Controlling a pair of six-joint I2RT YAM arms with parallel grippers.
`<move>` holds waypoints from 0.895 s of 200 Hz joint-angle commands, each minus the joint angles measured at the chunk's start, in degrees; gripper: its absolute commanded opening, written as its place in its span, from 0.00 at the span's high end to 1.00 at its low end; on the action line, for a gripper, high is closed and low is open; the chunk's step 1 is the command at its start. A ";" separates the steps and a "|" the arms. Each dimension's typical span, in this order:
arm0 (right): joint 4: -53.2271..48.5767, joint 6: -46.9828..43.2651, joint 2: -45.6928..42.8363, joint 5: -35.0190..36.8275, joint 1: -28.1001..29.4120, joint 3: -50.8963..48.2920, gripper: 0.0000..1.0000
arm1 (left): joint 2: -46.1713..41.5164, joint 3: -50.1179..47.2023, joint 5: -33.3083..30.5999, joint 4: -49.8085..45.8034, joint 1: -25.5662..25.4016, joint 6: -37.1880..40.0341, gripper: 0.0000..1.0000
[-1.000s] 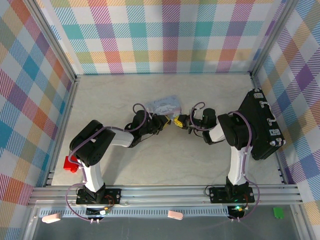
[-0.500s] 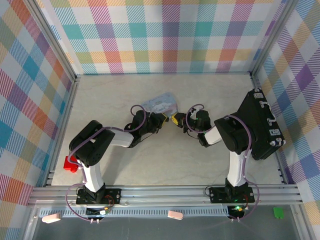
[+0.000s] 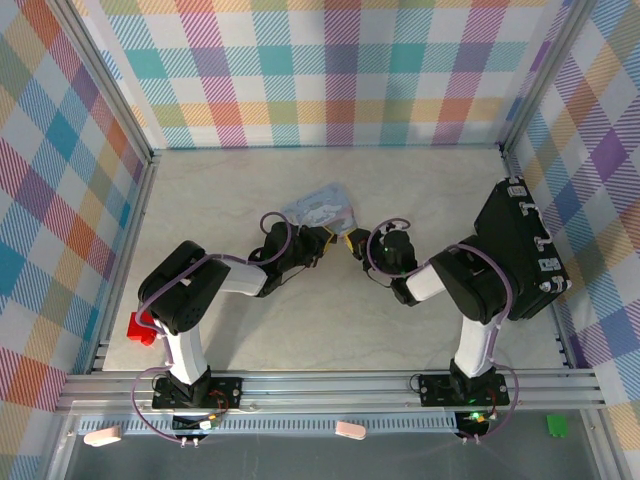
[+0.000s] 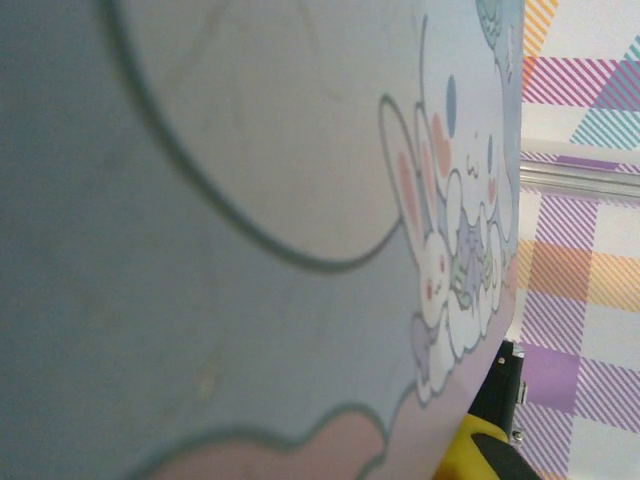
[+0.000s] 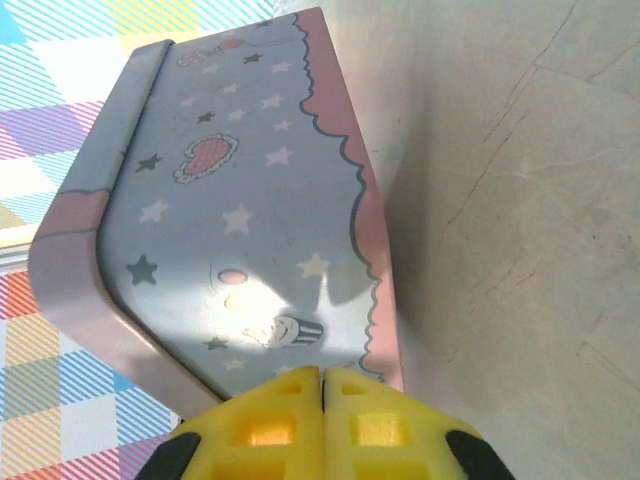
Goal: Unlock a padlock with a key
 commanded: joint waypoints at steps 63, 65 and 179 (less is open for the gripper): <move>6.53 0.71 2.21 -12.47 4.24 2.38 1.00 | -2.00 2.59 7.88 10.97 -2.97 -2.55 1.00; 6.67 0.75 2.28 -12.74 3.95 2.46 1.00 | -1.98 2.63 8.13 10.99 -2.97 -2.46 1.00; -3.76 -3.54 -1.70 -17.79 4.14 5.36 1.00 | -0.46 4.33 10.18 7.83 -3.19 -0.79 1.00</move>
